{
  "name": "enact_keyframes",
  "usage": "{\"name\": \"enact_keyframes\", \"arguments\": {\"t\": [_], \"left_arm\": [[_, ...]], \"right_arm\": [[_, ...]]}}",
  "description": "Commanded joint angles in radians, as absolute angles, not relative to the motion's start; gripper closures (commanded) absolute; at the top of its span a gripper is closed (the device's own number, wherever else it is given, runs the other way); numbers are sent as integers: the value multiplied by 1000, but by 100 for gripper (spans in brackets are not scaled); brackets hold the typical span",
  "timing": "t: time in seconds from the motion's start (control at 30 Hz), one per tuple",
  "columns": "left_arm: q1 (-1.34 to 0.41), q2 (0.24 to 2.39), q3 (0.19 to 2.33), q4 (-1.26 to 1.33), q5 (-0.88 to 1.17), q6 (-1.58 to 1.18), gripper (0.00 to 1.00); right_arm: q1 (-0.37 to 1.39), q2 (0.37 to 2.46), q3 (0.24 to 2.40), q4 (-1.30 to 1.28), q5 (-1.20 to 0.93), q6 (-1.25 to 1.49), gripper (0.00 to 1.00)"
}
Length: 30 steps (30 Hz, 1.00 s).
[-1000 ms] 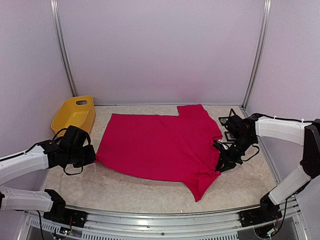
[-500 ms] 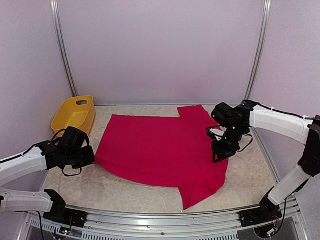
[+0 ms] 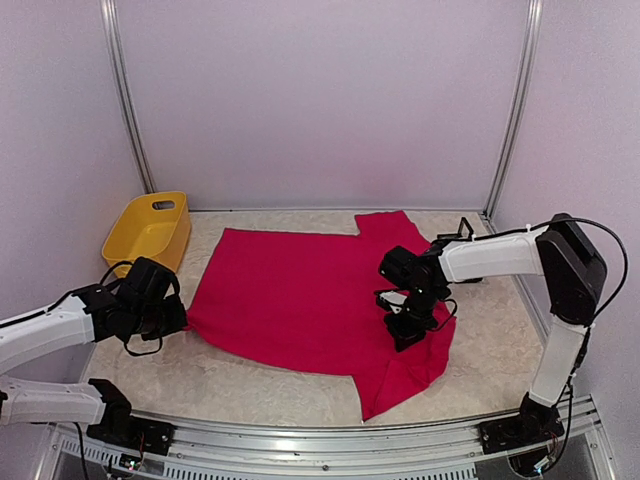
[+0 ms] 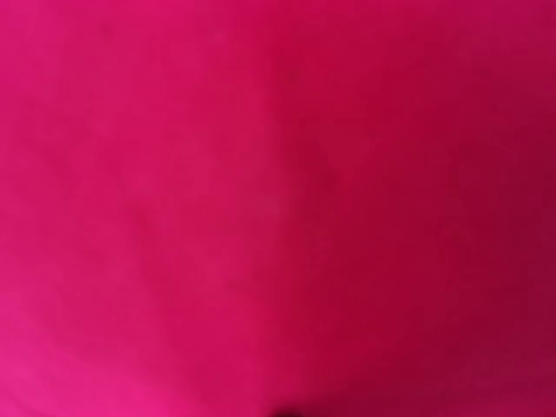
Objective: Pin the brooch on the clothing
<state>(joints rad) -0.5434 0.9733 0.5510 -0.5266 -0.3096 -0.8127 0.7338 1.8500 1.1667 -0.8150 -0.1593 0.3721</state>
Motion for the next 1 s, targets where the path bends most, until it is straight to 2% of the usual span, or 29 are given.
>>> {"name": "enact_keyframes", "arguments": {"t": [0.0, 0.07, 0.13, 0.33, 0.47, 0.57, 0.73, 0.97], "left_arm": [[-550, 963, 549, -566, -403, -853, 65], [-551, 950, 560, -572, -435, -862, 43], [-564, 935, 574, -549, -470, -841, 40], [-614, 1057, 634, -300, -473, -628, 41], [-617, 1343, 699, -220, -388, -588, 42], [-610, 1465, 707, -149, -372, -583, 41], [-577, 1470, 711, -107, -349, -571, 41], [-513, 1461, 667, -104, -296, -568, 41]], "right_arm": [[751, 1794, 1067, -767, -290, 345, 100], [765, 1749, 1054, -779, -291, 338, 100], [782, 1723, 1039, -790, -315, 315, 100], [853, 1699, 1000, -768, -409, 280, 100], [907, 1664, 1003, -756, -419, 269, 100], [952, 1655, 910, -736, -414, 311, 100], [1035, 1630, 760, -767, -398, 435, 100], [1043, 1479, 855, -981, -367, 420, 100]]}}
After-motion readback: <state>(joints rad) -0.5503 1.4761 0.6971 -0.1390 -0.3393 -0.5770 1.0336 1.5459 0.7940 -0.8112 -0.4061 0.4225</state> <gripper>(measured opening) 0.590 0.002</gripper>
